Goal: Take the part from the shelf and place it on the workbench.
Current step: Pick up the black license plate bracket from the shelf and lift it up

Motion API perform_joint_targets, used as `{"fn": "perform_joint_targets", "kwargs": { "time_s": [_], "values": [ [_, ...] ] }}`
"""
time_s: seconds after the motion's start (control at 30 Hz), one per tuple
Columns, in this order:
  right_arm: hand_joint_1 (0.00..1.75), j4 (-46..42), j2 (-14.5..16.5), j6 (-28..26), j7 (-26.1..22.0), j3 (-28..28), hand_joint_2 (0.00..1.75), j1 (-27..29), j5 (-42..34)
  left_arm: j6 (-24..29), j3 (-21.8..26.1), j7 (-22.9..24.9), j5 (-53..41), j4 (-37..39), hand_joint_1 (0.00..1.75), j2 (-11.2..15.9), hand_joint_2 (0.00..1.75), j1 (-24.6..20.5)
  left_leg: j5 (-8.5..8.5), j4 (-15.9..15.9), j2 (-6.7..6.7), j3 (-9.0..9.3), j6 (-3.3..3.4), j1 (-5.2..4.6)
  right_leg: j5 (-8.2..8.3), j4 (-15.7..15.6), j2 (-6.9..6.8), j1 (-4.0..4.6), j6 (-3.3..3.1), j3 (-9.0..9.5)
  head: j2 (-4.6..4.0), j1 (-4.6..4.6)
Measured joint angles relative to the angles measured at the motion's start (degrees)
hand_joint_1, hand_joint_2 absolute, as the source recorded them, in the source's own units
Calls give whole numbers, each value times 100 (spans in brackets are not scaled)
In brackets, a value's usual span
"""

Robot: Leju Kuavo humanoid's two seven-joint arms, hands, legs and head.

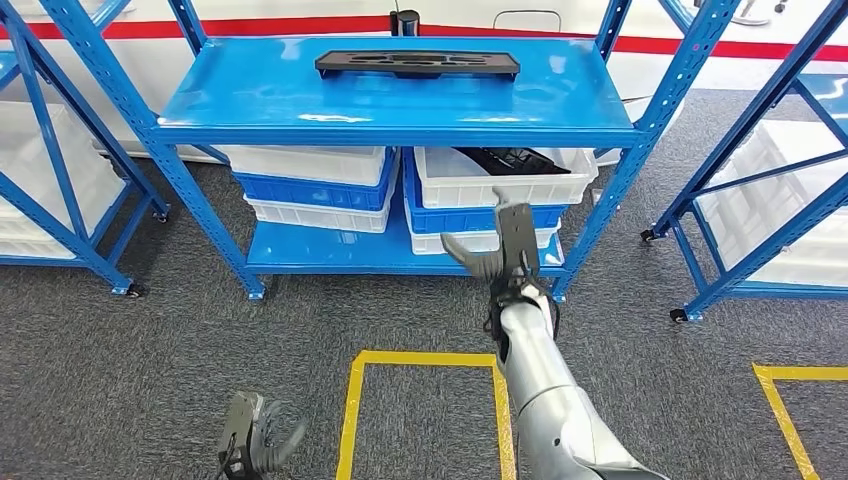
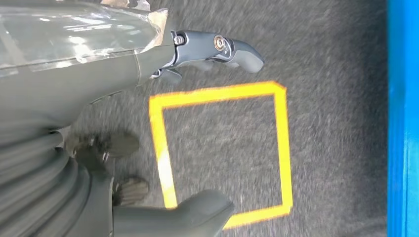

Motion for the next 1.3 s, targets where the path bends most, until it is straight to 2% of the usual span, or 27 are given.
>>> {"fn": "perform_joint_targets", "kwargs": {
  "time_s": [0.13, 0.27, 0.37, 0.47, 0.57, 0.67, 0.8, 0.9, 1.1, 1.3],
  "values": [
    [0, -1213, 1, -91, 451, 751, 175, -214, -79, -60, -25, 172, -107, 0, 0, 77, 0, -154, 4, 0, 10, -5, -4, -1, 0, 18, 6, -2, 0, -4, 1, -2],
    [0, -2203, 1, -153, 924, 1437, 175, -478, -321, 281, -4, 299, -32, 5, 0, 38, 0, -83, 4, 0, 10, -18, -4, 2, -1, 21, 6, -2, -1, -11, 1, 0],
    [0, -2783, 1, -338, 1401, 1983, 175, -819, -799, 549, 98, 402, 130, 27, 0, 35, 0, 120, 3, 0, 23, -24, -5, 2, -1, 23, 17, -2, -2, -25, 1, 0],
    [0, -3173, 1, -641, 1713, 2641, 175, -1199, -1529, 641, 311, 393, 361, 54, 0, 74, 0, 393, 2, -1, 33, -28, -7, 3, -2, 23, 22, -1, -3, -43, -1, 0],
    [0, -3396, 1, -1000, 1874, 3407, 175, -1550, -2630, 803, 529, 361, 502, 79, 0, 131, 0, 620, 1, -1, 29, -33, -8, 4, -3, 23, 21, -1, -4, -62, -1, 1],
    [0, -3509, 0, -1327, 1850, 4285, 175, -1869, -3777, 1044, 762, 469, 711, 110, 0, 177, 0, 783, 1, -2, 30, -38, -8, 5, -3, 24, 21, 0, -4, -67, 1, 0],
    [0, -3598, -2, -1612, 1817, 5196, 175, -2113, -4193, 1132, 1026, 503, 825, 140, 0, 196, 0, 937, 2, -2, 14, -40, -9, 7, -4, 24, 12, 0, -5, -71, 1, 1],
    [0, -3615, -2, -1565, 1797, 5541, 175, -2223, -4434, 1314, 1163, 592, 946, 155, 0, 196, 0, 983, 3, -2, 8, -45, -9, 5, -4, 25, 7, 1, -5, -62, 1, 2],
    [0, -3757, -2, -1314, 1564, 6209, 175, -2274, -5421, 2040, 1537, 775, 1295, 185, 0, 130, 0, 1035, 4, -1, 7, -47, -10, 2, -3, 25, 8, 1, -4, -57, 1, 2],
    [0, -3813, -2, -1237, 1494, 6578, 175, -2339, -5828, 2008, 1795, 724, 1444, 188, 0, 26, 0, 1097, 4, -1, 8, -49, -10, -1, -3, 24, 8, 0, -3, -58, 1, 1]
  ]
}}
